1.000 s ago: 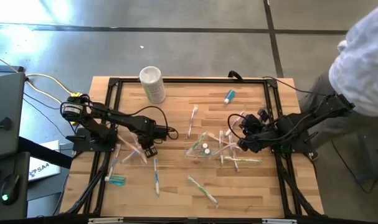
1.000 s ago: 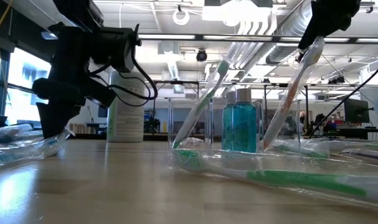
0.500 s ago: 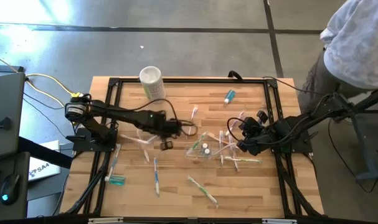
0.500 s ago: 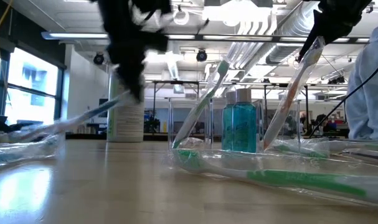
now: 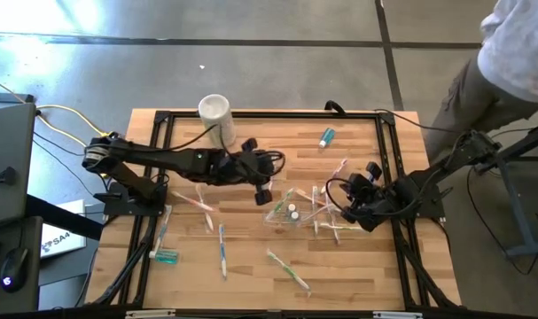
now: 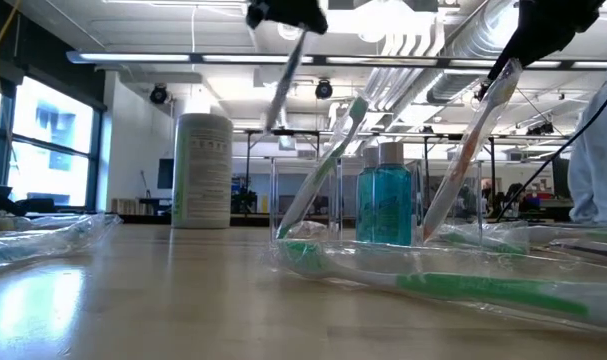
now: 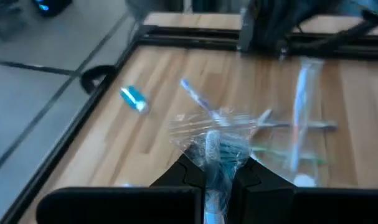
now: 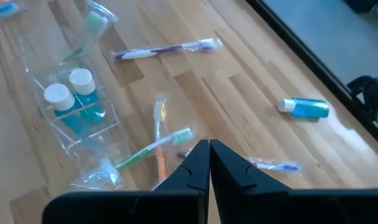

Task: Pick & Place toothbrushing station
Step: Put the blue toothbrush into the left section of the transparent organizer

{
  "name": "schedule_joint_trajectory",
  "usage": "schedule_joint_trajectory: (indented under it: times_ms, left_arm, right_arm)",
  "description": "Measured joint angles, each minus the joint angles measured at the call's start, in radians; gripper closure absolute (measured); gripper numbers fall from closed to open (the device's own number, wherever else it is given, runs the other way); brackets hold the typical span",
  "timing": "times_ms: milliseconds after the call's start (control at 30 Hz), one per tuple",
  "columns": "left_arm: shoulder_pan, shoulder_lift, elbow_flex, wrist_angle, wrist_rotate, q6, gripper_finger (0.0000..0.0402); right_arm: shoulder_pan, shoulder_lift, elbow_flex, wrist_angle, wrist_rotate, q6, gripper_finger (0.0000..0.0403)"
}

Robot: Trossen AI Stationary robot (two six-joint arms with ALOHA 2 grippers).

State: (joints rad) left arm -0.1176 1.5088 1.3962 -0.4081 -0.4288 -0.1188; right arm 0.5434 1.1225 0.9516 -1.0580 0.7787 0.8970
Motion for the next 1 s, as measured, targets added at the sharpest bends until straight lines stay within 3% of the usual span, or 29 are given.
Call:
schedule_joint_trajectory:
  times_ms: [167,333,500,600,833,1000]
  left_arm:
    - [-0.068,-0.043,-0.010,0.005,-0.059,-0.004,0.0391]
    - [-0.161,-0.046,-0.088,0.150,-0.092,0.034,0.0391]
    - [-0.193,-0.048,-0.232,0.445,-0.110,0.108,0.0391]
    - [-0.179,-0.051,-0.327,0.541,-0.108,0.116,0.0391]
    - [-0.098,-0.083,-0.443,0.690,0.025,0.063,0.0391]
    - [-0.051,-0.081,-0.475,0.710,0.098,-0.001,0.0391]
  right_arm:
    - [0.042,0.000,0.000,-0.001,0.030,0.004,0.0398]
    - [0.074,0.000,0.000,-0.010,0.087,0.019,0.0399]
    - [0.098,0.000,0.000,-0.010,0.126,0.026,0.0399]
    - [0.101,0.000,0.000,-0.010,0.131,0.026,0.0398]
    - [0.100,0.000,0.000,-0.011,0.162,0.023,0.0398]
    - [0.100,0.000,-0.005,-0.011,0.185,0.019,0.0399]
